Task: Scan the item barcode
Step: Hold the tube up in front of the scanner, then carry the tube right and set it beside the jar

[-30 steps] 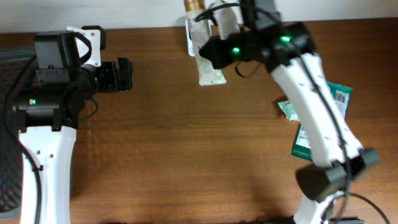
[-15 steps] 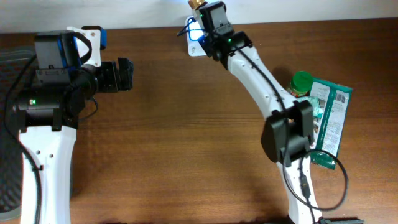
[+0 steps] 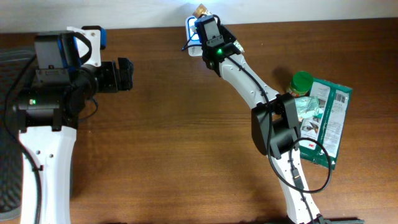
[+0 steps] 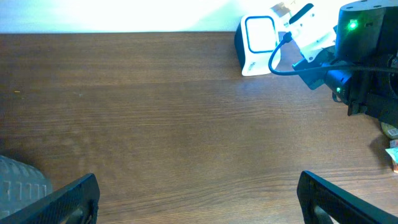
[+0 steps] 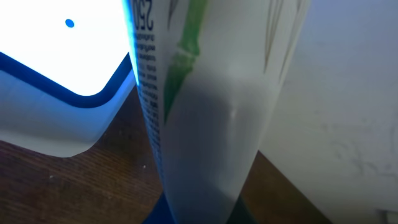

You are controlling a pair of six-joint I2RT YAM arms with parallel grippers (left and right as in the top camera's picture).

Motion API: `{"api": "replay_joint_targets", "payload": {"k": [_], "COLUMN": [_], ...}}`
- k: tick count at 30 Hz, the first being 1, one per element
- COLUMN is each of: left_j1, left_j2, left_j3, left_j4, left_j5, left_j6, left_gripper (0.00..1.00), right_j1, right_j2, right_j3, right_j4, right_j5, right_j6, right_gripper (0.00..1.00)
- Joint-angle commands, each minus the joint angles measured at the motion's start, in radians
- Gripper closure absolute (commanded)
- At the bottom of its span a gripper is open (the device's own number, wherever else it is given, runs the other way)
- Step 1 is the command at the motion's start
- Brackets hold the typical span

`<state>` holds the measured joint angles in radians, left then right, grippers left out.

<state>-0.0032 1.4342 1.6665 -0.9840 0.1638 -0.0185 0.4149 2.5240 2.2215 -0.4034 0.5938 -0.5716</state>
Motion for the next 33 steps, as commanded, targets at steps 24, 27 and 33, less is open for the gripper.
{"api": "replay_joint_targets", "payload": {"k": [24, 27, 33], "left_j1": [0.006, 0.006, 0.006], "left_j2": [-0.010, -0.010, -0.010], "left_j3": [0.014, 0.014, 0.014], "left_j4": [0.001, 0.001, 0.001], "left_j5": [-0.004, -0.004, -0.004], "left_j6": [0.012, 0.012, 0.012], "left_gripper": [0.01, 0.01, 0.01], "right_j1": [-0.076, -0.145, -0.247], "right_j2": [-0.507, -0.507, -0.484], "right_j3": [0.034, 0.029, -0.137], "right_j4": [-0.761, -0.983, -1.093], "right_j5": [-0.640, -0.669, -0.669], "right_j6": [0.731, 0.738, 0.737], "right_gripper": [0.96, 0.96, 0.96]}}
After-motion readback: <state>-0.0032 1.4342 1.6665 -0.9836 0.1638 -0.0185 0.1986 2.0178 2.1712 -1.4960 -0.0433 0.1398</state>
